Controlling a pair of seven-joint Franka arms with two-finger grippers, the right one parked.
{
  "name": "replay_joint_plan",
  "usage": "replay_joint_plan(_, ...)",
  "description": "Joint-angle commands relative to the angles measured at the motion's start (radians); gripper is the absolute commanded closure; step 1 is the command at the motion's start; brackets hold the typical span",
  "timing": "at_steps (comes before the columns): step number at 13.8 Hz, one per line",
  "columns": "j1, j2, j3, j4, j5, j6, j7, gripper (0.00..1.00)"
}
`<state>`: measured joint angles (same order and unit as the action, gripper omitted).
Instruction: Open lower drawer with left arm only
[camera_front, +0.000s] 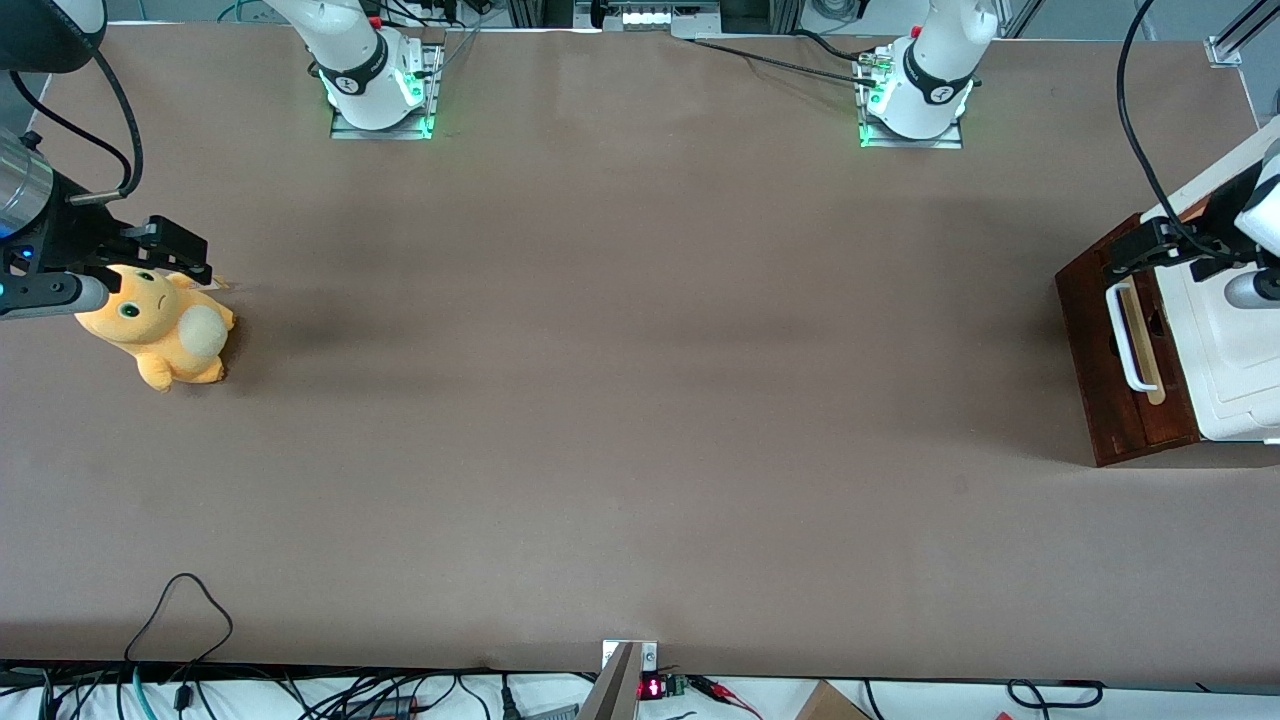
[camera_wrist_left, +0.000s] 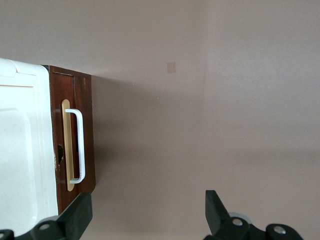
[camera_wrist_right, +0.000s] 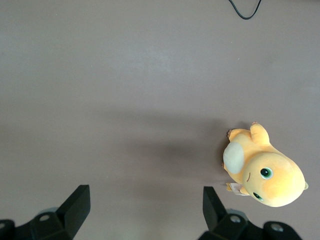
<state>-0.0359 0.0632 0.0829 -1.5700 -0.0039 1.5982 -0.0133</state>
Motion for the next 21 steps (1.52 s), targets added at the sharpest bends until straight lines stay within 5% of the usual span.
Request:
replay_joint_plan(1, 0.057, 0.026, -0.002, 0.022, 0.005, -0.017, 0.019, 0.00)
replay_joint_plan(9, 0.060, 0.153, -0.009, 0.024, 0.027, -0.003, 0.018, 0.00)
replay_joint_plan(17, 0.018, 0.121, -0.052, -0.166, 0.367, 0.083, 0.003, 0.00)
replay_joint_plan(21, -0.097, 0.164, -0.052, -0.297, 0.632, 0.085, -0.170, 0.00)
